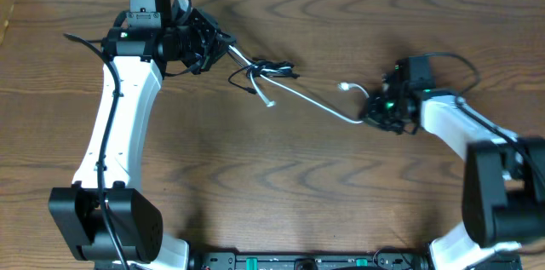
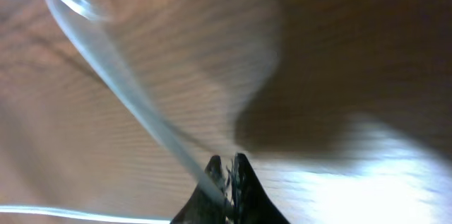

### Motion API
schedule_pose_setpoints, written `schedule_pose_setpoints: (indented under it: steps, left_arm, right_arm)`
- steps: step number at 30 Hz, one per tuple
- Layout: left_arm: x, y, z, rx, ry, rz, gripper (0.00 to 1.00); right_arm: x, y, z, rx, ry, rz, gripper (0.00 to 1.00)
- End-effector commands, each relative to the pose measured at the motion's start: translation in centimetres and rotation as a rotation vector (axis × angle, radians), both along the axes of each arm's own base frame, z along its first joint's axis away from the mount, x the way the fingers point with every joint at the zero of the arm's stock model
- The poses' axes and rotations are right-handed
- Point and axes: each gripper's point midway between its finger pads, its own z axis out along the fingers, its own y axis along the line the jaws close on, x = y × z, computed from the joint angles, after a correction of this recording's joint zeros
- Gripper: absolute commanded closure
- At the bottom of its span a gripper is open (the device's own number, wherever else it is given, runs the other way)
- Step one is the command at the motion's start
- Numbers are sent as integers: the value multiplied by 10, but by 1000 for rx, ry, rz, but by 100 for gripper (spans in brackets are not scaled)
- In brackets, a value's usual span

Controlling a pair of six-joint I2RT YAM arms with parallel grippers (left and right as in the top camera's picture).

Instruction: Untangle cables

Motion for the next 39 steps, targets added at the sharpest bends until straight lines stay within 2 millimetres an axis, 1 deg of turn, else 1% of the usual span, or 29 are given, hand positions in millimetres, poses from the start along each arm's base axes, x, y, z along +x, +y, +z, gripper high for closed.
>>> schedule_pose_setpoints:
  steps: [1, 3, 4, 7, 9, 10, 11, 12, 13, 14, 15, 16, 19, 23, 24, 26, 28, 29, 31, 33, 39]
  left_arm:
    - [2, 10, 11, 111, -130, -74, 92]
    - [2, 12, 10, 123, -131, -74, 92]
    - [2, 11, 10, 131, -140, -87, 92]
    - [1, 10, 9, 140, -147, -103, 92]
    - [-1, 10, 8, 144, -144, -112, 92]
    - [-2, 9, 8, 147, -145, -122, 92]
    - [-3, 6, 8, 150, -153, -139, 92]
    - [-4, 3, 8, 151, -161, -158, 92]
    - [-5, -2, 9, 149, -172, -182, 92]
    - [-7, -6, 9, 151, -183, -205, 92]
    - [-8, -11, 9, 154, -189, -222, 92]
    - [-10, -16, 10, 158, -197, -242, 92]
    - [-15, -32, 10, 158, -205, -284, 92]
    - [-22, -51, 10, 148, -210, -336, 92]
    - [-26, -60, 12, 122, -205, -354, 92]
    - [-29, -64, 13, 93, -184, -345, 92]
    - [-30, -67, 15, 58, -162, -334, 92]
    - [-32, -69, 17, 33, -146, -327, 92]
    - [-34, -72, 18, 8, -134, -328, 93]
    - [-37, -76, 21, -20, -131, -345, 92]
    - [-45, -88, 31, -97, -138, -398, 92]
  right_arm:
    - [6, -57, 27, -267, -108, -40, 99]
    - [3, -69, 40, -308, -130, -51, 99]
    - [2, -77, 52, -315, -157, -55, 99]
    - [2, -69, 68, -267, -218, 14, 99]
    - [1, -56, 76, -215, -257, 86, 98]
    - [1, -49, 80, -182, -277, 128, 90]
    - [-1, -39, 83, -142, -298, 182, 78]
    - [-3, -33, 85, -111, -308, 213, 67]
    - [-4, -30, 86, -95, -312, 227, 58]
    - [-4, -28, 87, -85, -316, 239, 51]
    - [-4, -25, 88, -71, -325, 252, 46]
    - [-4, -21, 91, -51, -339, 271, 43]
    - [-3, 0, 108, 53, -433, 385, 34]
    - [-1, 27, 140, 206, -584, 511, 33]
    - [0, 38, 156, 268, -642, 552, 34]
    - [1, 48, 167, 296, -689, 589, 34]
    - [1, 59, 171, 301, -719, 624, 33]
    - [-2, 72, 174, 309, -738, 661, 32]
    - [-6, 84, 177, 318, -754, 696, 32]
    - [-8, 93, 178, 318, -771, 724, 31]
    - [-11, 113, 180, 307, -795, 765, 31]
